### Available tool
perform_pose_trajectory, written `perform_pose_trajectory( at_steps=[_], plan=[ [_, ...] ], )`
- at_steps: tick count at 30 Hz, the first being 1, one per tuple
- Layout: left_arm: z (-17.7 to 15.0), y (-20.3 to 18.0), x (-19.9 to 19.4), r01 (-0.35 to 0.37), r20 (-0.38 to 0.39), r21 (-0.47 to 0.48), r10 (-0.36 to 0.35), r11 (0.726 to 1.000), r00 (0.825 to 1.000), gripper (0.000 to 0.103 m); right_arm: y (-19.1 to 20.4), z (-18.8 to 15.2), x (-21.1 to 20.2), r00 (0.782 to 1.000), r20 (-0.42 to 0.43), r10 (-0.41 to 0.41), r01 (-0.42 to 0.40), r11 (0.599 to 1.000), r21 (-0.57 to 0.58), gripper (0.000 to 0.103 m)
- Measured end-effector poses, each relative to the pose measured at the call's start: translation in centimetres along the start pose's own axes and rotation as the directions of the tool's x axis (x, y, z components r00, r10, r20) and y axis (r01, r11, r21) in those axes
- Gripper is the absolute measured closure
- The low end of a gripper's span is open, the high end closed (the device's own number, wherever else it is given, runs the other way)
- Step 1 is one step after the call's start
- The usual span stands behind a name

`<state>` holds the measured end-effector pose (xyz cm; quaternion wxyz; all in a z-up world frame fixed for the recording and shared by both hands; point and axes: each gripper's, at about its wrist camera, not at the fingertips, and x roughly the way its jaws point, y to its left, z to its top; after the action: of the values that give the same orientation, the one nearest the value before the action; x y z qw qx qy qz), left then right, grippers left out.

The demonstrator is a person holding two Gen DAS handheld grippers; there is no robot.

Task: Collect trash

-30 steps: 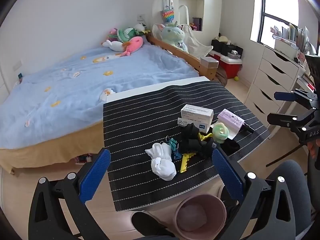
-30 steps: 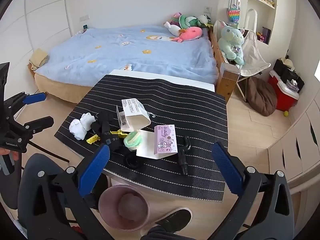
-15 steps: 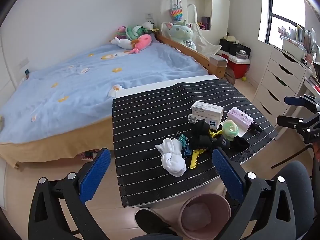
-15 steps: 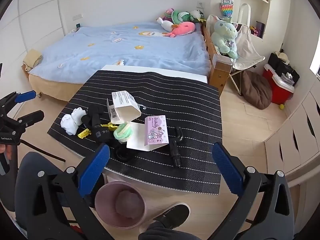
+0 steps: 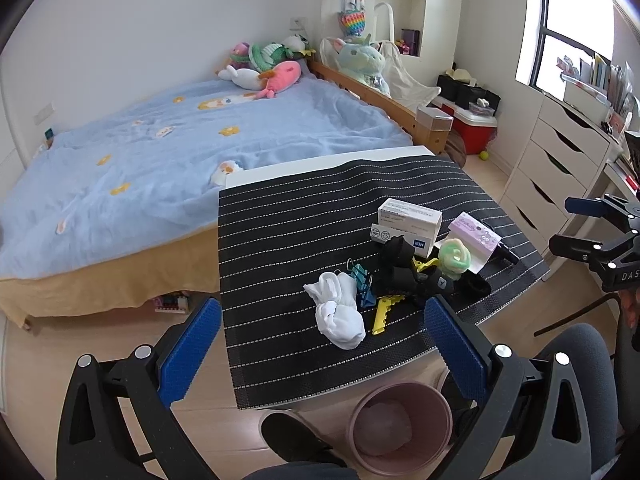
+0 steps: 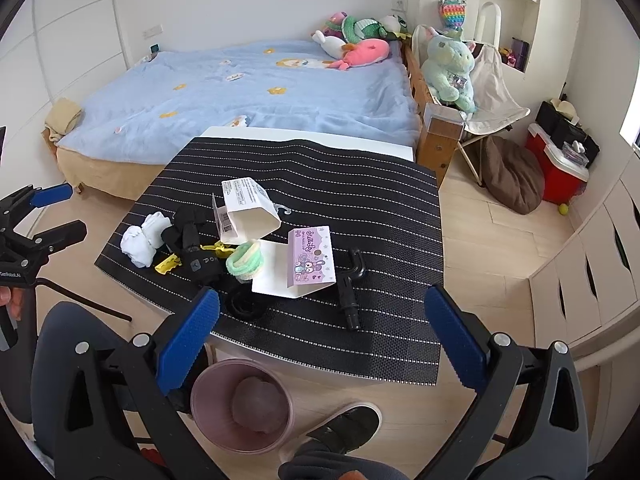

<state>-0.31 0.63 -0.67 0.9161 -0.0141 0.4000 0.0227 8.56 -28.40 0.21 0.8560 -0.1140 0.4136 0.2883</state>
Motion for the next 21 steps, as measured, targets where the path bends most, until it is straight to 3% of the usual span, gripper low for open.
perform_pose_trajectory(
  at_steps=[7,21],
  plan=[
    [-0.04,-0.16,0.26,-0.019,-0.008,0.013,0.019,1.000,1.000,0.005,0.08,-0.32,0.05,1.000,-0.006,-0.007,0.007,1.000,-0.009,0.003],
    [-0.11,-0.02,0.46,0.015,-0.025,-0.021,-0.016,1.000,1.000,0.005,-0.36,-0.57,0.19,1.000,-0.015,0.006,-0.006,1.000,0.006,0.003]
  ],
)
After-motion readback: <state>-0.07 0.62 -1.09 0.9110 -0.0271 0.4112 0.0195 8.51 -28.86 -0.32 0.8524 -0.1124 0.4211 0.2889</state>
